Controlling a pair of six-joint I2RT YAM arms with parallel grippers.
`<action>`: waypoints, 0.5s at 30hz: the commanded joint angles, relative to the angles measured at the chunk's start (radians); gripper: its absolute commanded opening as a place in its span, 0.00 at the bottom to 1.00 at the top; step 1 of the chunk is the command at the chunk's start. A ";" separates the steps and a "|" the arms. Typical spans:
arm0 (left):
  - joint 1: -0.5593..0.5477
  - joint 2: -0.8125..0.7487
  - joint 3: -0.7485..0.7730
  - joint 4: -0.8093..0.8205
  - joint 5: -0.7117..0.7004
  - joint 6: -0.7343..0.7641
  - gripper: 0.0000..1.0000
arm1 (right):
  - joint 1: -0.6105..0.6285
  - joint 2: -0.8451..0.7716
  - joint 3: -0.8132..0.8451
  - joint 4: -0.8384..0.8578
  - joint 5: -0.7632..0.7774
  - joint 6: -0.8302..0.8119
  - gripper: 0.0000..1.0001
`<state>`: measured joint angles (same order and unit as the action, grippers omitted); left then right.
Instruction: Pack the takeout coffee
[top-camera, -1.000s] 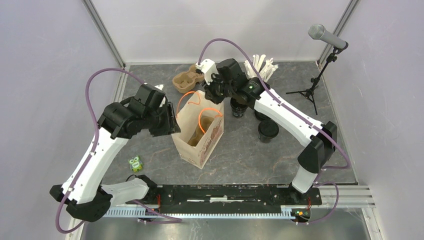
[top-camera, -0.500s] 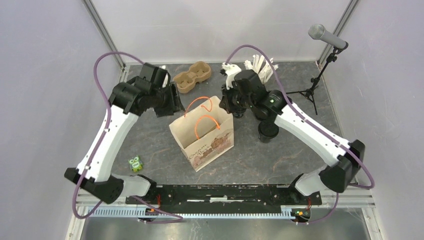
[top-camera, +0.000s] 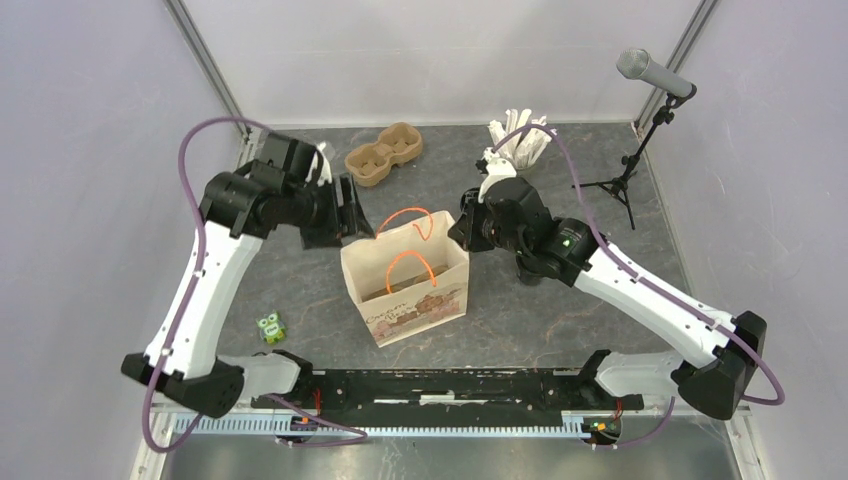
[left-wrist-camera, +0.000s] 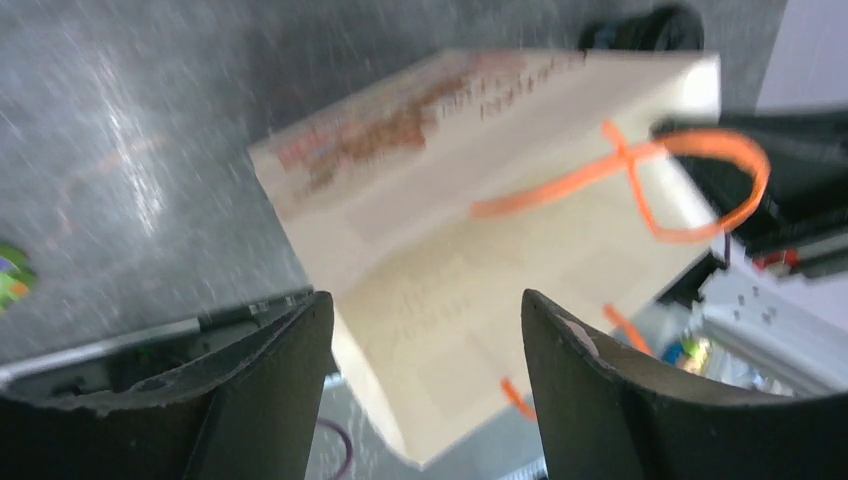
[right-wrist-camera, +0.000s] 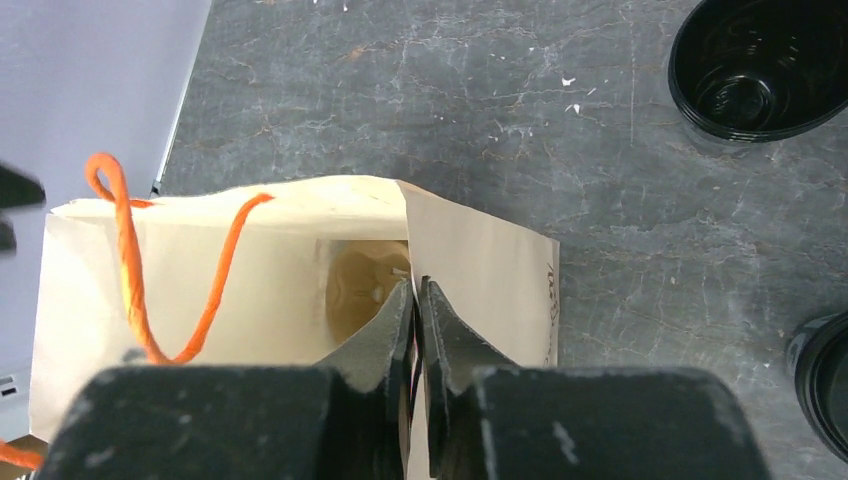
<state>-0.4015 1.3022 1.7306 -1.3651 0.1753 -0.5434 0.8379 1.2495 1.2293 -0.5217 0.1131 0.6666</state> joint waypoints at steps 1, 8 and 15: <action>-0.001 -0.119 -0.098 -0.096 0.167 -0.080 0.74 | 0.006 -0.059 -0.042 0.094 0.047 0.048 0.15; 0.000 -0.086 0.021 -0.281 0.085 -0.012 0.76 | 0.006 -0.077 -0.047 0.102 0.075 -0.003 0.34; 0.000 -0.132 -0.108 -0.236 0.089 -0.064 0.67 | 0.006 -0.102 0.005 0.058 0.161 -0.156 0.60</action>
<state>-0.4015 1.2018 1.6978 -1.5486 0.2527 -0.5747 0.8425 1.1881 1.1816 -0.4644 0.1894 0.6182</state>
